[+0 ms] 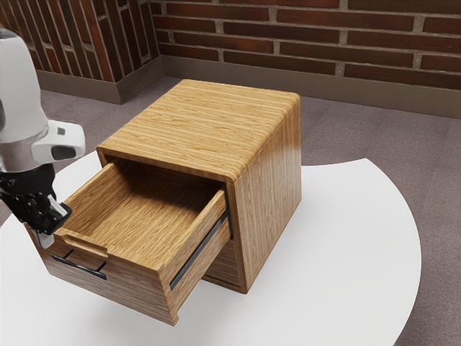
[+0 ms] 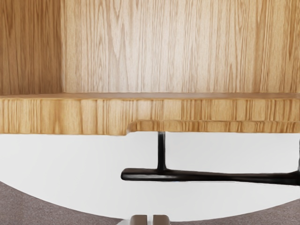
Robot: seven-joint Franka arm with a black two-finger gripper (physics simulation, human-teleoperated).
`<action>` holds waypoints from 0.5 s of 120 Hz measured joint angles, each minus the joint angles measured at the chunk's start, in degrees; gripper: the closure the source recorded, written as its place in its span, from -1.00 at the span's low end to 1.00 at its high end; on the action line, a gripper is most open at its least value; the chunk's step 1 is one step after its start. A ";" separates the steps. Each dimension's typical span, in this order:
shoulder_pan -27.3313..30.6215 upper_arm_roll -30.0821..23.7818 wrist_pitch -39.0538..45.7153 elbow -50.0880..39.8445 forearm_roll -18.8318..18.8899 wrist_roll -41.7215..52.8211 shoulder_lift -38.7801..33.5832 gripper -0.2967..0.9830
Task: Push the drawer handle with one arm to close the drawer
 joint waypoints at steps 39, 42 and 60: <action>-0.70 -0.82 10.40 -9.15 -3.68 -5.86 -0.53 0.69; -0.49 -0.77 11.14 -9.36 -3.75 -6.22 -0.10 0.69; 0.12 -0.74 15.50 -9.75 -3.58 -8.01 1.71 0.69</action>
